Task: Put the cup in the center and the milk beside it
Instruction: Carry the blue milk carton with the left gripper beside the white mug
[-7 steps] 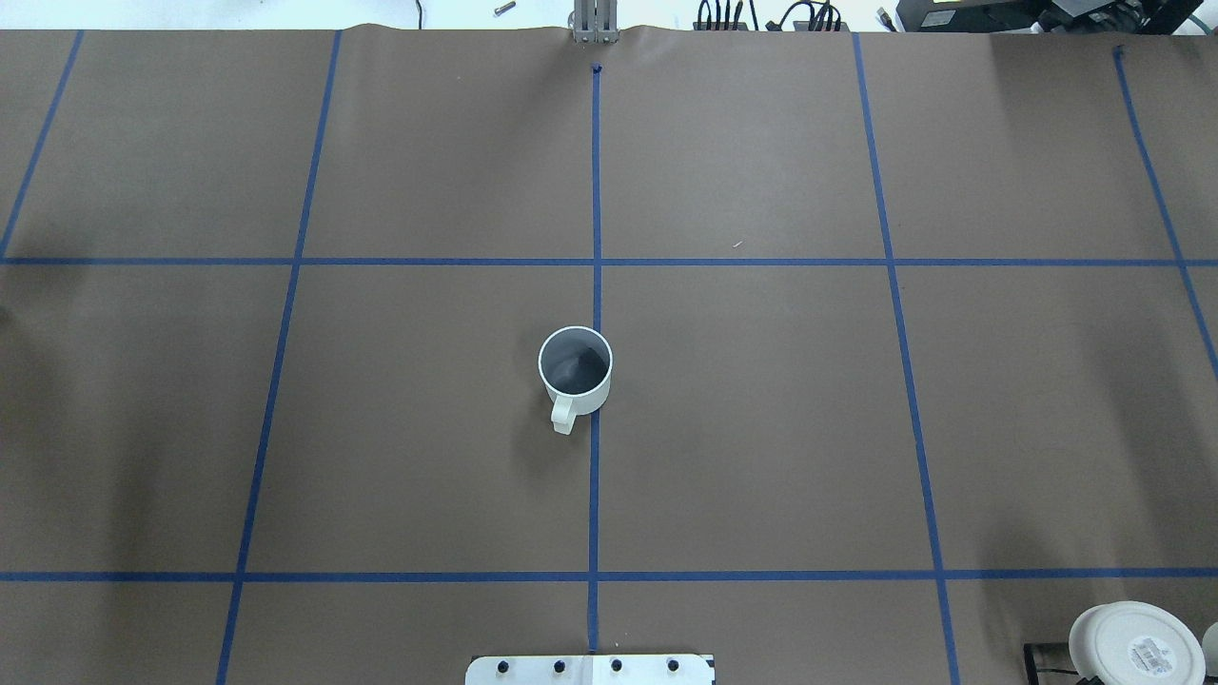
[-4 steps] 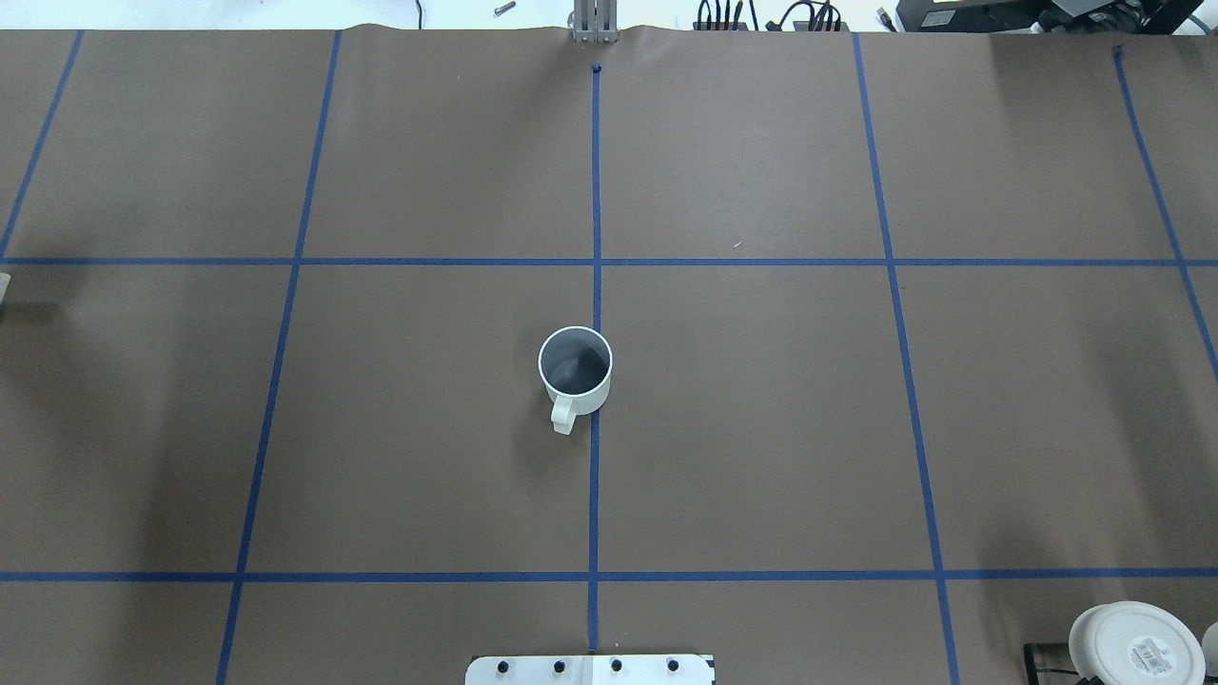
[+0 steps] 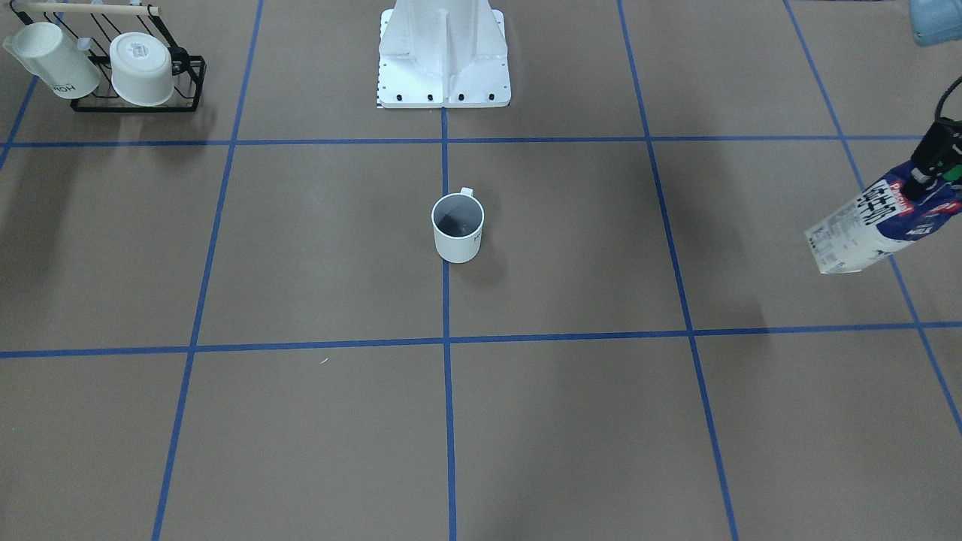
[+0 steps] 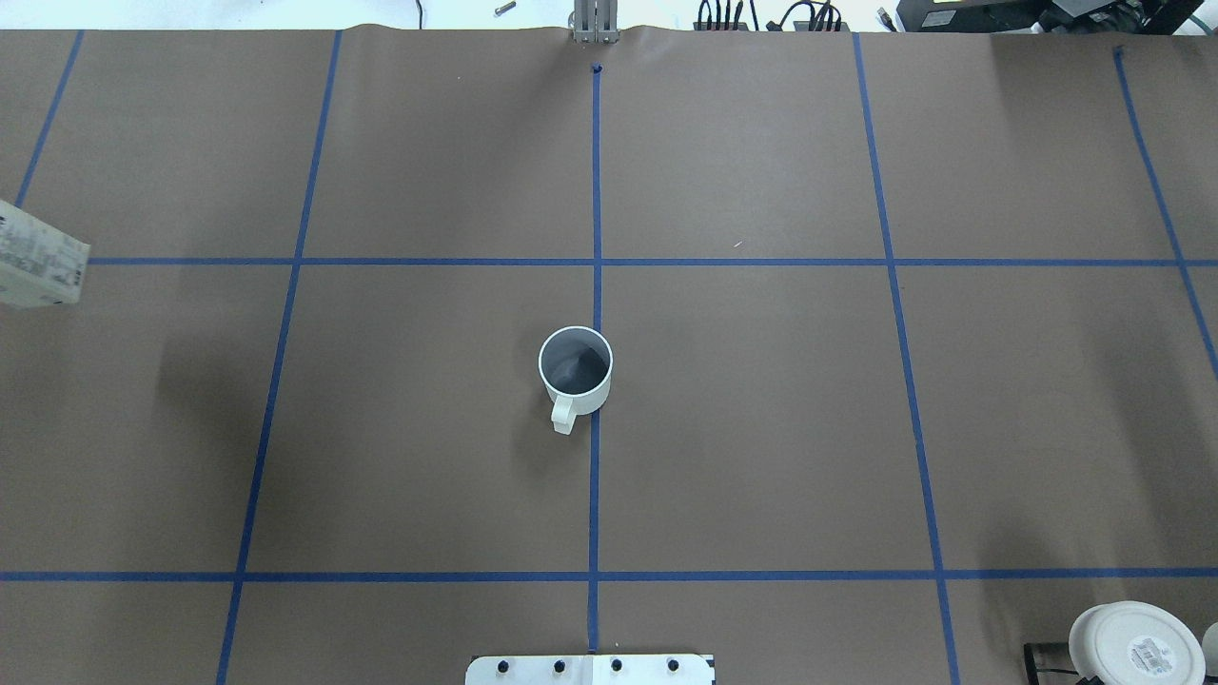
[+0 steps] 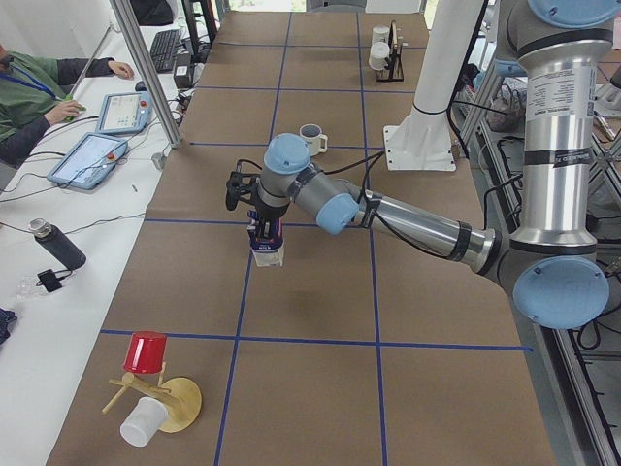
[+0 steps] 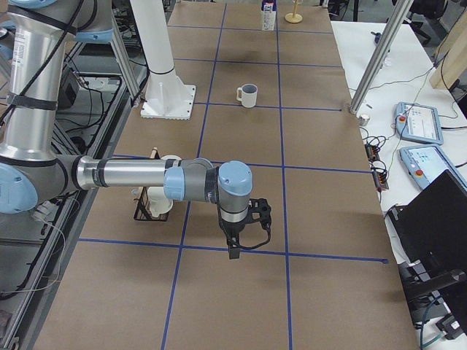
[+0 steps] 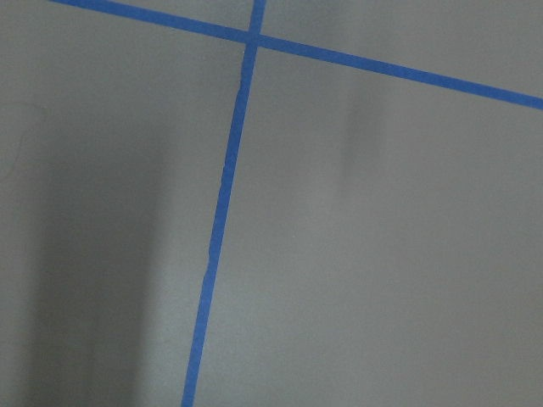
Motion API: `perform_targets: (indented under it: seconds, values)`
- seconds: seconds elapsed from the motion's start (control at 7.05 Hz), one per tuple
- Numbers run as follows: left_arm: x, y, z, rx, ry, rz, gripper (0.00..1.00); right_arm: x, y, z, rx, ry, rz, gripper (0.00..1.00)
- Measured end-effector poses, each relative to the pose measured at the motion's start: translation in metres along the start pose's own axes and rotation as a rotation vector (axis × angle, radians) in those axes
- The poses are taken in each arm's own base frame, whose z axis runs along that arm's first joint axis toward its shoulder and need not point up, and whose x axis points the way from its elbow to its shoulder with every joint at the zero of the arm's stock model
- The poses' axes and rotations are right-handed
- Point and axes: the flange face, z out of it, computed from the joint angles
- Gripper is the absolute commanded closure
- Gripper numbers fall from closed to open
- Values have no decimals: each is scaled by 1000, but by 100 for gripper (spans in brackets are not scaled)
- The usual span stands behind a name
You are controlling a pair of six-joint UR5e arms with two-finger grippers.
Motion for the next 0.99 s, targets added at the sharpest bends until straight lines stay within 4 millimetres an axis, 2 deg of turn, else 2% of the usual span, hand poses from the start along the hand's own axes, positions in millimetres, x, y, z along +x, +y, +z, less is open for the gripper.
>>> perform_targets:
  seconds: [0.43, 0.57, 0.71, 0.85, 0.99]
  values:
    - [198, 28, 75, -25, 22, -107, 100, 1, 1, 1, -3, 0, 2, 0]
    - [269, 42, 90, -35, -24, -127, 100, 1, 1, 1, -3, 0, 2, 0]
    - [334, 64, 104, -42, -75, -128, 100, 1, 1, 1, -3, 0, 2, 0]
    - [385, 90, 116, -46, -98, -124, 100, 1, 1, 2, -4, 0, 3, 0]
    - [418, 107, 126, -48, -104, -123, 100, 1, 1, 2, -4, -1, 3, 0]
